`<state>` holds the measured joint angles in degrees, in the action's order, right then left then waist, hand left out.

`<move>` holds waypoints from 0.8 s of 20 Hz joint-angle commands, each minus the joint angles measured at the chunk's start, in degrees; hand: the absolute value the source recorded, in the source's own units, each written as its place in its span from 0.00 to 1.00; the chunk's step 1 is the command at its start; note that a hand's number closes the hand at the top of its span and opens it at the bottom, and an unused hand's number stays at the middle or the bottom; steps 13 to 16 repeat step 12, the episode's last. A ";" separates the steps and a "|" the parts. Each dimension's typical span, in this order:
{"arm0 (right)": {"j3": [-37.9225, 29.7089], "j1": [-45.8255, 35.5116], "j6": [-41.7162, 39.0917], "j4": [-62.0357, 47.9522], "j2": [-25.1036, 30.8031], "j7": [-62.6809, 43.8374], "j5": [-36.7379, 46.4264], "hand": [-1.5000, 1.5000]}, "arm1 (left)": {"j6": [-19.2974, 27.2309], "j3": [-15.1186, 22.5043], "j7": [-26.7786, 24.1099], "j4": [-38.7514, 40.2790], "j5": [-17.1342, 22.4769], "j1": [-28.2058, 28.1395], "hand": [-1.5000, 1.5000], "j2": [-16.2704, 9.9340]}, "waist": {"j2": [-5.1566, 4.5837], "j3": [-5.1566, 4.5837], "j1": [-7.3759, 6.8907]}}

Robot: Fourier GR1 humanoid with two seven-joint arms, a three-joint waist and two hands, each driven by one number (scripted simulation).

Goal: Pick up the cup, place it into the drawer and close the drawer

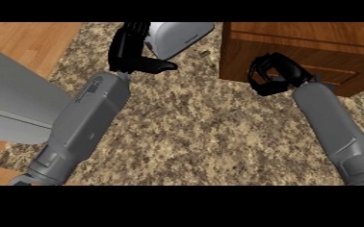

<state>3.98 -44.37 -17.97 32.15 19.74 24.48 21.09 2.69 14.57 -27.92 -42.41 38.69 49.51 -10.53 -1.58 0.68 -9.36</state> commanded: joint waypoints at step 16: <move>-6.70 -7.87 -0.45 0.55 9.36 -4.25 -3.78 1.00 | -3.43 0.08 0.32 -2.45 0.81 -2.95 0.00 -1.42 | -1.41 -0.48 -3.30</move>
